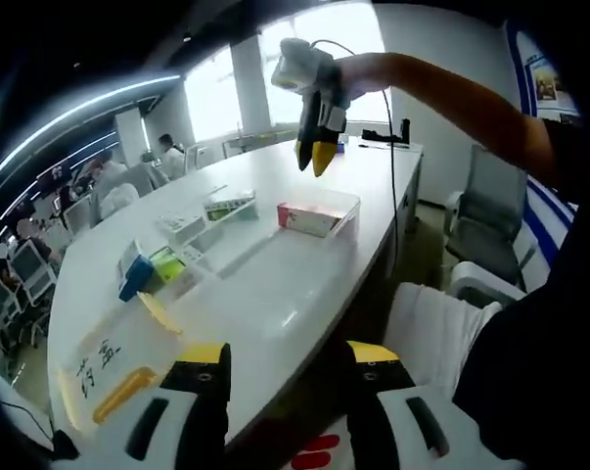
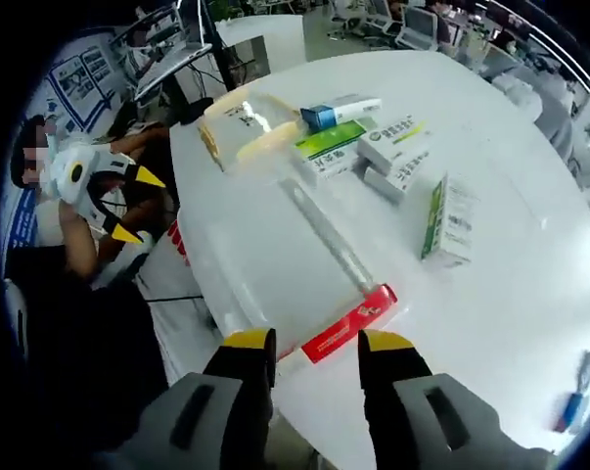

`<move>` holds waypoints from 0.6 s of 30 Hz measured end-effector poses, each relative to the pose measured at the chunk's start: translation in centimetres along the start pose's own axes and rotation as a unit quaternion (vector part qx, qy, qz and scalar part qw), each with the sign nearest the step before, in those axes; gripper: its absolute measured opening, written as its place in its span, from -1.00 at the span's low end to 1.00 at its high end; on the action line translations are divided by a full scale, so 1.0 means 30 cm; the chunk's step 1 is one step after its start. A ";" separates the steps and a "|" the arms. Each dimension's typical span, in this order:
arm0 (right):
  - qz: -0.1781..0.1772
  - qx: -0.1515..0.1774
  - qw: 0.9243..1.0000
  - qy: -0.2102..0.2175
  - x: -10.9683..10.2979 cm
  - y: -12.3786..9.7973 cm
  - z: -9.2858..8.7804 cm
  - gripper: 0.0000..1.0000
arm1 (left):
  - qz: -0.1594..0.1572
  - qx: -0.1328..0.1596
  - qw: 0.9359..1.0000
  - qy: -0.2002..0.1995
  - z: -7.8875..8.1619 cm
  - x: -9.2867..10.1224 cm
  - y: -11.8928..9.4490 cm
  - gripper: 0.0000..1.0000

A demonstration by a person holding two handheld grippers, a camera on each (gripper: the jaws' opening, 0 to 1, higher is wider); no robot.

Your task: Arrange the small medicine boxes into an aligned row inside the storage area until every box is upright, visible, and separated from the surrounding clutter.

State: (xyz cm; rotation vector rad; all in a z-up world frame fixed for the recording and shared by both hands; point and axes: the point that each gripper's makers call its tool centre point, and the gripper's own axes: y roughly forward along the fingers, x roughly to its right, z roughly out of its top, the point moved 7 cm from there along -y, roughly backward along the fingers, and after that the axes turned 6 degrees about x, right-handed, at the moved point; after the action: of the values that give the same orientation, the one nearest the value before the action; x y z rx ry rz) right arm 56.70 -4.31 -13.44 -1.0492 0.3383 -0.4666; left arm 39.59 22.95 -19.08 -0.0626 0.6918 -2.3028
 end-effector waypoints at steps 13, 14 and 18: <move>-0.059 0.020 0.998 0.025 0.086 0.038 0.096 -0.22 | 0.005 -0.003 1.000 -0.005 -0.023 -0.028 -0.025 -0.09; -0.061 0.017 0.998 0.023 0.097 0.044 0.102 -0.22 | 0.006 -0.003 1.000 -0.004 -0.023 -0.031 -0.027 -0.09; -0.075 0.020 0.996 0.042 0.125 0.056 0.111 -0.15 | -0.013 0.010 1.000 -0.013 -0.020 -0.017 -0.032 -0.08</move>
State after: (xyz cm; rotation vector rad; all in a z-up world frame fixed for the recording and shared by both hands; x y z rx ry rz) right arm 61.83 -3.08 -13.55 -1.0228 0.3239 -0.6505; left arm 39.22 24.14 -19.05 -0.0918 0.6571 -2.3289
